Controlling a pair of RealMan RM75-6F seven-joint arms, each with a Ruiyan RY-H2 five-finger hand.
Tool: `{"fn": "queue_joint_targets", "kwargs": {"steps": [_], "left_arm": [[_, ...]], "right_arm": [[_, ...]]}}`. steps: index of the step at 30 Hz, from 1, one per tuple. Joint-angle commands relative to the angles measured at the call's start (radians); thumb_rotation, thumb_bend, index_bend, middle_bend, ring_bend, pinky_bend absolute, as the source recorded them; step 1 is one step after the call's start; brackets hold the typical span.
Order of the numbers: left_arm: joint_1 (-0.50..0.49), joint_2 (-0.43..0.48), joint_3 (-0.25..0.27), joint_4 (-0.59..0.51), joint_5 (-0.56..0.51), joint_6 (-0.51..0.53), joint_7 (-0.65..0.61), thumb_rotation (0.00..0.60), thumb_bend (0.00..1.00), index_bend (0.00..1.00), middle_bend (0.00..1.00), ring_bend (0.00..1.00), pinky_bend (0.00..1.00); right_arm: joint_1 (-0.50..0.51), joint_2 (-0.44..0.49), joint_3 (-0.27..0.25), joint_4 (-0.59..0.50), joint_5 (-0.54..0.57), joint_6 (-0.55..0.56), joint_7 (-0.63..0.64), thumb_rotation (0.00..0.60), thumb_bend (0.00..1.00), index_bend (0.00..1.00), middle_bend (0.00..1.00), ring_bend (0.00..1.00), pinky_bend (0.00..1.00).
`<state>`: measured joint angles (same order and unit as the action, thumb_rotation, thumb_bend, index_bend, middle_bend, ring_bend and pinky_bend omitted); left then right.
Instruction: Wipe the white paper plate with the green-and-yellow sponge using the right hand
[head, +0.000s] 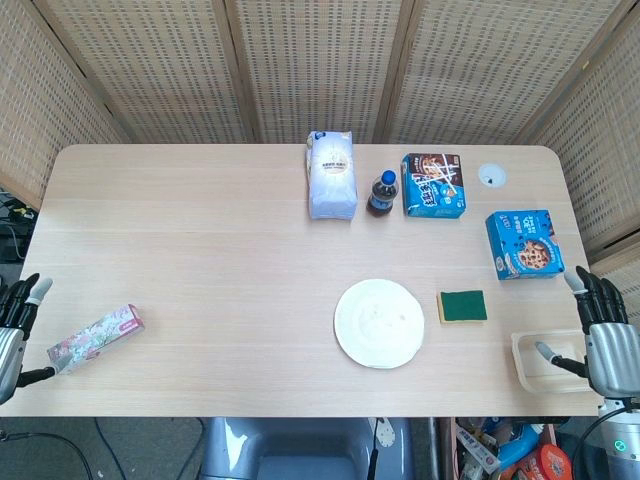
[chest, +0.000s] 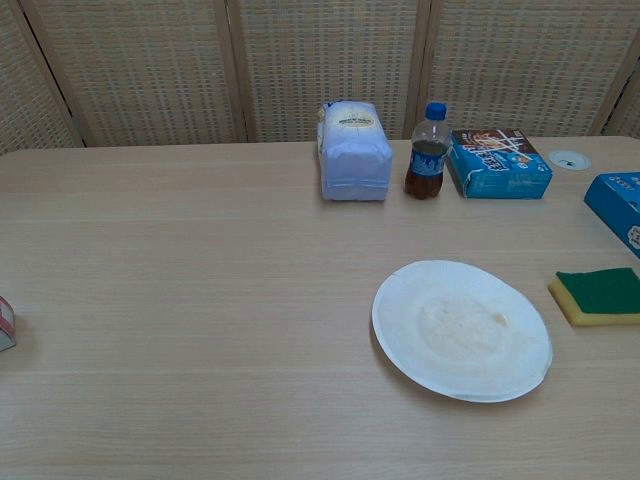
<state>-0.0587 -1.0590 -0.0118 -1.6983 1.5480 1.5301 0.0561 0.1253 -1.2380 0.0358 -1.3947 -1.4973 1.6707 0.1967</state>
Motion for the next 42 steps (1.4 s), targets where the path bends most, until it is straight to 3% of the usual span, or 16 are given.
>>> {"fn": "queue_joint_targets", "kwargs": {"steps": [1,9,14,18,25,34,42], "left_arm": [[-0.001,-0.001,0.000,0.002,0.002,-0.001,-0.002,0.600,0.00,0.00,0.00,0.00,0.00],[-0.002,0.000,-0.003,0.005,0.002,-0.002,-0.011,0.600,0.00,0.00,0.00,0.00,0.00],[-0.013,-0.005,-0.007,0.007,-0.004,-0.019,-0.003,0.600,0.00,0.00,0.00,0.00,0.00],[-0.023,-0.012,-0.010,0.008,-0.013,-0.037,0.011,0.600,0.00,0.00,0.00,0.00,0.00],[-0.035,-0.015,-0.019,0.006,-0.049,-0.071,0.016,0.600,0.00,0.00,0.00,0.00,0.00],[-0.051,-0.017,-0.028,0.007,-0.086,-0.109,0.018,0.600,0.00,0.00,0.00,0.00,0.00],[-0.060,-0.014,-0.033,0.008,-0.107,-0.128,0.013,0.600,0.00,0.00,0.00,0.00,0.00]], "right_arm": [[-0.003,-0.004,0.006,0.008,-0.001,-0.010,0.013,0.600,0.00,0.00,0.00,0.00,0.00],[0.005,-0.021,0.010,0.023,-0.017,-0.048,0.059,0.600,0.00,0.00,0.00,0.00,0.00],[0.074,-0.011,0.001,0.017,-0.041,-0.183,0.046,0.600,0.00,0.00,0.00,0.00,0.00],[0.160,-0.003,0.006,-0.005,-0.033,-0.342,-0.039,0.600,0.00,0.01,0.02,0.00,0.02],[0.266,-0.060,0.043,0.013,0.043,-0.529,-0.221,0.600,0.05,0.10,0.18,0.11,0.23],[0.326,-0.166,0.068,0.100,0.129,-0.631,-0.342,0.600,0.07,0.15,0.19,0.12,0.23],[0.345,-0.233,0.062,0.169,0.147,-0.648,-0.419,0.600,0.08,0.16,0.20,0.13,0.23]]}}
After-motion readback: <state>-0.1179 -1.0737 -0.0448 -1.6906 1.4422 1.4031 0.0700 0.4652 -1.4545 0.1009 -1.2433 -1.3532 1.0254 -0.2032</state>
